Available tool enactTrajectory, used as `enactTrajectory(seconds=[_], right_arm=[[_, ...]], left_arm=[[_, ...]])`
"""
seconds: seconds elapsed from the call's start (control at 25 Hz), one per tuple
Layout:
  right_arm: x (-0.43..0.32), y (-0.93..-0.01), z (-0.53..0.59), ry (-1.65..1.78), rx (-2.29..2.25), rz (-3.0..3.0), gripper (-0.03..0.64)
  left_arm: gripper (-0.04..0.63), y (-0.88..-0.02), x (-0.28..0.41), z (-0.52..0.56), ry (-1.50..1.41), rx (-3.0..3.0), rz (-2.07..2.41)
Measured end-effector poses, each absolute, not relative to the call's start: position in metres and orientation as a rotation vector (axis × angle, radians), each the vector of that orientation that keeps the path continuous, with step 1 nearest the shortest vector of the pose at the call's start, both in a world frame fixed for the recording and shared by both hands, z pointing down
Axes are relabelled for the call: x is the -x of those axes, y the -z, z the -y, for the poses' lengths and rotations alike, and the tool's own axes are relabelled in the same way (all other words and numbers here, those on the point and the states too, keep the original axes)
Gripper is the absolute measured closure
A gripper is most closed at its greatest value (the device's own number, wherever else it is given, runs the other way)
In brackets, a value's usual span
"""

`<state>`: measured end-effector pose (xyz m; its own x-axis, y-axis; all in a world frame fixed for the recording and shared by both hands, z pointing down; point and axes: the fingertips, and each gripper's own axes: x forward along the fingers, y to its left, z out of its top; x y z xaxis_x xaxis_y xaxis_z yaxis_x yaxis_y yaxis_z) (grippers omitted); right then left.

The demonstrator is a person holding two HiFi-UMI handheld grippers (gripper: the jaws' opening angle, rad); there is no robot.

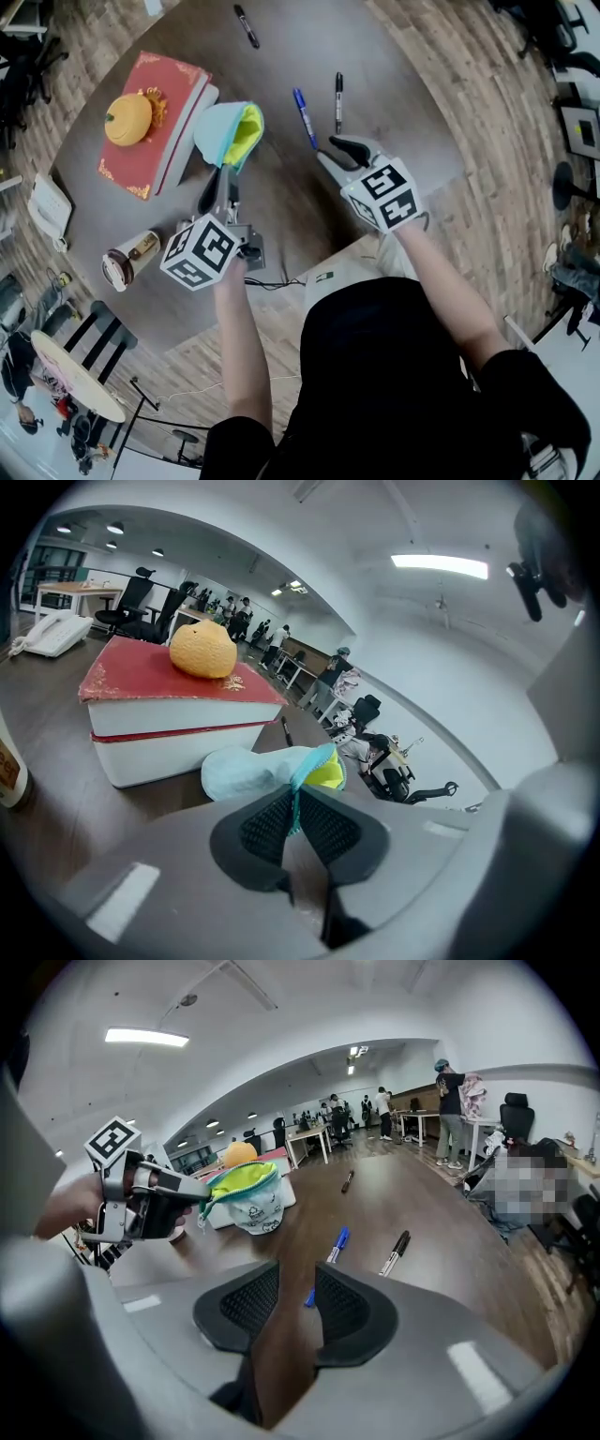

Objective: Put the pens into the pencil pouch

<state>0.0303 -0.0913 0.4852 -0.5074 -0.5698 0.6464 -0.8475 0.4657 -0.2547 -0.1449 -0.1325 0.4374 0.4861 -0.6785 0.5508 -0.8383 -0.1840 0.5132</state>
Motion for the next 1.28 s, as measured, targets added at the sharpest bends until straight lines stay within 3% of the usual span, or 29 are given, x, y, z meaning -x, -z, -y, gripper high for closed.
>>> enactTrajectory(seconds=[1.28], right_arm=[[-0.013,-0.564,0.111,-0.713,-1.191,2.068,0.511]], left_arm=[[0.571,-0.435,0.149,0.136,-0.241,-1.919,1.234]])
